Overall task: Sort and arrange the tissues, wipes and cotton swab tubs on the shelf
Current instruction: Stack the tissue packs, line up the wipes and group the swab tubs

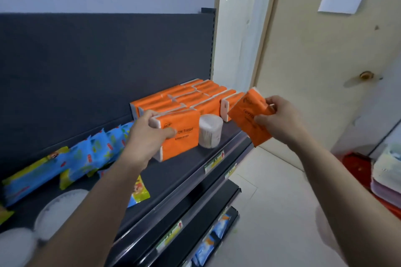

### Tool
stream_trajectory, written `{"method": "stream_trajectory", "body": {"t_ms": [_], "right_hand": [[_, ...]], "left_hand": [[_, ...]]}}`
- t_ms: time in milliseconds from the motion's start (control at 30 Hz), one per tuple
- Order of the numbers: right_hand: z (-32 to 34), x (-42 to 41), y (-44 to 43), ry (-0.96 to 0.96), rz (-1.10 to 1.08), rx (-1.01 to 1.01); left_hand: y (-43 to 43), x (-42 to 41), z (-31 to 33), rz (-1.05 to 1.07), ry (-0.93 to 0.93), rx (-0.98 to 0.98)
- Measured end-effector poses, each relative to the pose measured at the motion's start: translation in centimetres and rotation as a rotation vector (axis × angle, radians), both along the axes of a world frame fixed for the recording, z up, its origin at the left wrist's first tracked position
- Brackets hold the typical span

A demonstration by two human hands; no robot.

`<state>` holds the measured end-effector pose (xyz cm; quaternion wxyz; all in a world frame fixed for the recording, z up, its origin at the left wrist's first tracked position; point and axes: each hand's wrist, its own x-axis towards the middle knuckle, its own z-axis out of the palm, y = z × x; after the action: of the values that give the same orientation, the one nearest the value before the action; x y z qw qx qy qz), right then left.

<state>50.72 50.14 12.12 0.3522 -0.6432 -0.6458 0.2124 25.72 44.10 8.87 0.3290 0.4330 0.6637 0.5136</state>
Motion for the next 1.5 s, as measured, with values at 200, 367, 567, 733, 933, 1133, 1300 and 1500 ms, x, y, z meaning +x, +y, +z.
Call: {"method": "stream_trajectory", "body": {"t_ms": [200, 367, 567, 733, 933, 1133, 1300, 1500], "right_hand": [[-0.3, -0.2, 7.9, -0.112, 0.189, 0.022], [-1.1, 0.4, 13.3, -0.197, 0.348, 0.037], [-3.0, -1.2, 17.0, -0.389, 0.484, 0.027], [-4.6, -3.0, 19.2, -0.571, 0.591, 0.018], [-4.8, -4.5, 20.6, -0.722, 0.677, 0.036], [-5.6, -6.0, 21.2, -0.726, 0.861, -0.008], [-6.1, -6.9, 22.2, -0.711, 0.918, 0.094], [-5.9, -6.9, 23.1, -0.683, 1.020, 0.106]], "left_hand": [[2.6, 2.1, 0.3, 0.195, 0.016, 0.054], [3.6, 4.9, -0.2, 0.388, 0.077, 0.087], [2.8, 5.1, -1.3, 0.498, 0.149, -0.067], [3.6, 4.7, -2.1, 0.463, 0.166, -0.165], [4.9, 3.4, -3.0, 0.372, 0.178, -0.244], [5.7, 2.9, -3.3, 0.317, 0.193, -0.286], [6.0, 3.2, -3.7, 0.369, 0.257, -0.286], [6.5, 3.5, -4.6, 0.490, 0.315, -0.316]]}}
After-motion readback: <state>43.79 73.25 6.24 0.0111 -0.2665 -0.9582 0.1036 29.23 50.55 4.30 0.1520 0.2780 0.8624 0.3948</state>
